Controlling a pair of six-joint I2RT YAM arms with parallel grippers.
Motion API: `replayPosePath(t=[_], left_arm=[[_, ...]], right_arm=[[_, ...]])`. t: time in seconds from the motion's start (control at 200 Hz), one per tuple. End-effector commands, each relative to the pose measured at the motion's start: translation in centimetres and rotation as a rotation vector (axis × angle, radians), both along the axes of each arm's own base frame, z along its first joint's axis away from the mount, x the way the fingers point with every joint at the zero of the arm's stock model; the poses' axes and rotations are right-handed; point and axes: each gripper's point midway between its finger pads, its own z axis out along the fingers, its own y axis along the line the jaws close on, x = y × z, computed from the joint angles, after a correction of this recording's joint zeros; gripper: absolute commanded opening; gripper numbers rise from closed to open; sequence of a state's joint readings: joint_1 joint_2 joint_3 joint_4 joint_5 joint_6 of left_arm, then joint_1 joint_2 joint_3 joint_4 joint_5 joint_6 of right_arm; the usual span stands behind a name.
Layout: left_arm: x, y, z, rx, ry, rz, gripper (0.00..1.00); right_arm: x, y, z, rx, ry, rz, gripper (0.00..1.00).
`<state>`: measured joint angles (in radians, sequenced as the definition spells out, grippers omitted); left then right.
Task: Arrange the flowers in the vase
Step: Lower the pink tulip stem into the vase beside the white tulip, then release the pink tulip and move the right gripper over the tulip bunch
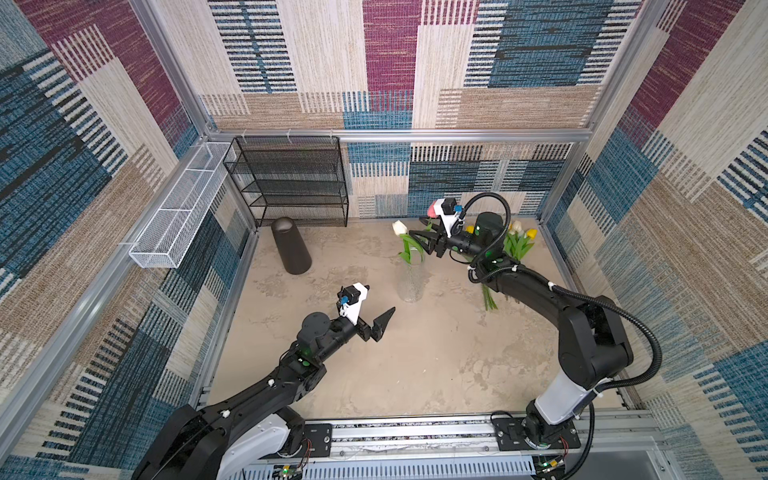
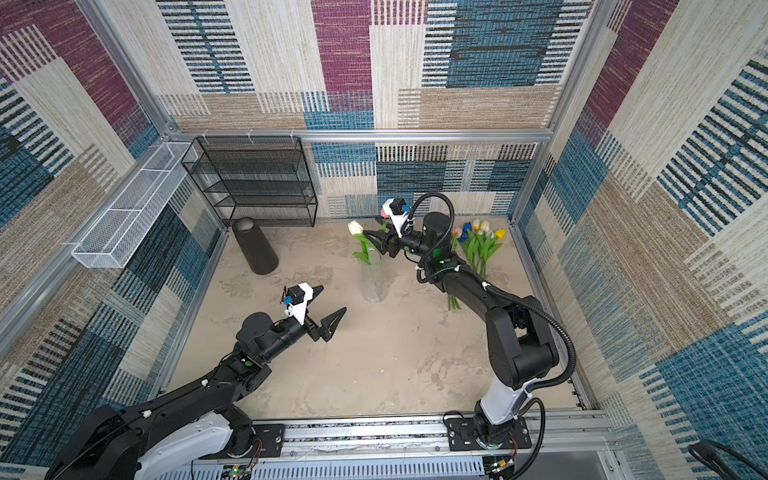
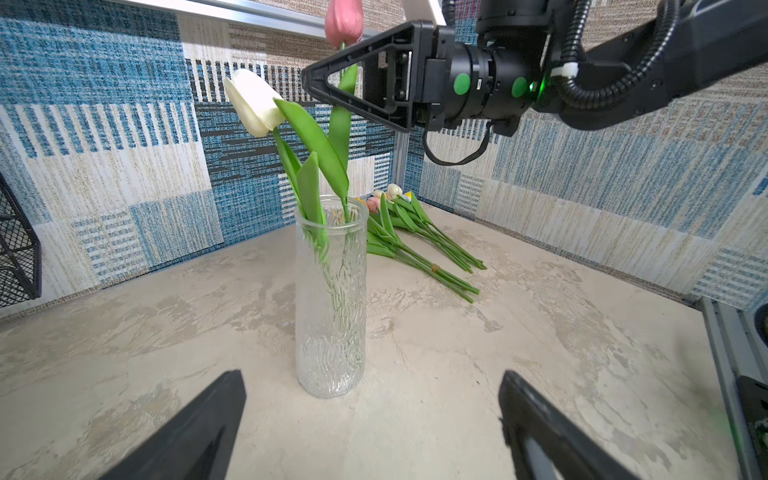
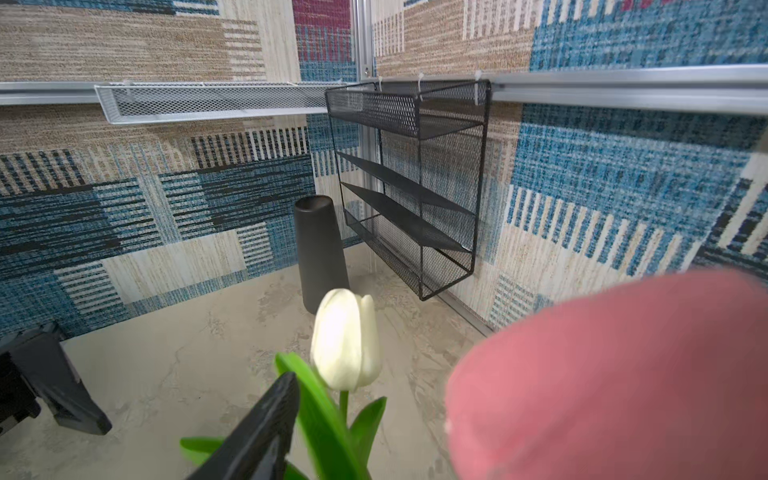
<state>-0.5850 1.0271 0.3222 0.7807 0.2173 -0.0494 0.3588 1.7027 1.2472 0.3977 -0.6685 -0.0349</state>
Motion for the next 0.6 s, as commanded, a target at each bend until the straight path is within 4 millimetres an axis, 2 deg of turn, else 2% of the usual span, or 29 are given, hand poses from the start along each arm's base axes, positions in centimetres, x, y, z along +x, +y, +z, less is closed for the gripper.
replayPosePath(t=[0.0,0.19,0.275,0.411,0.596], left_arm=[[-0.2,-0.3,1.6,-0.039,-0.036,-0.019,0.98],[-0.2,-0.4,2.1,-0.033,-0.042,-0.028,0.98],[-0.1,-0.6,2.2,-0.027,-0.044,-0.036,0.98],[0.1,-0.9,2.3,-0.02,-0.047,-0.041,0.98],[0.1,-1.0,2.3,-0.02,-0.045,-0.048,0.98]], right_arm=[[0.2,-0.3,-2.6,-0.078,0.176,-0.027,0.76],[0.1,-0.6,-1.9,-0.122,0.267,-0.052,0.81],[-1.1,0.1,-1.5,-0.155,0.286,0.0,0.87],[-1.0,0.4,-2.8,-0.248,0.307,-0.03,0.87],[-2.0,1.2,-4.5,-0.355,0.256,-0.068,0.88]])
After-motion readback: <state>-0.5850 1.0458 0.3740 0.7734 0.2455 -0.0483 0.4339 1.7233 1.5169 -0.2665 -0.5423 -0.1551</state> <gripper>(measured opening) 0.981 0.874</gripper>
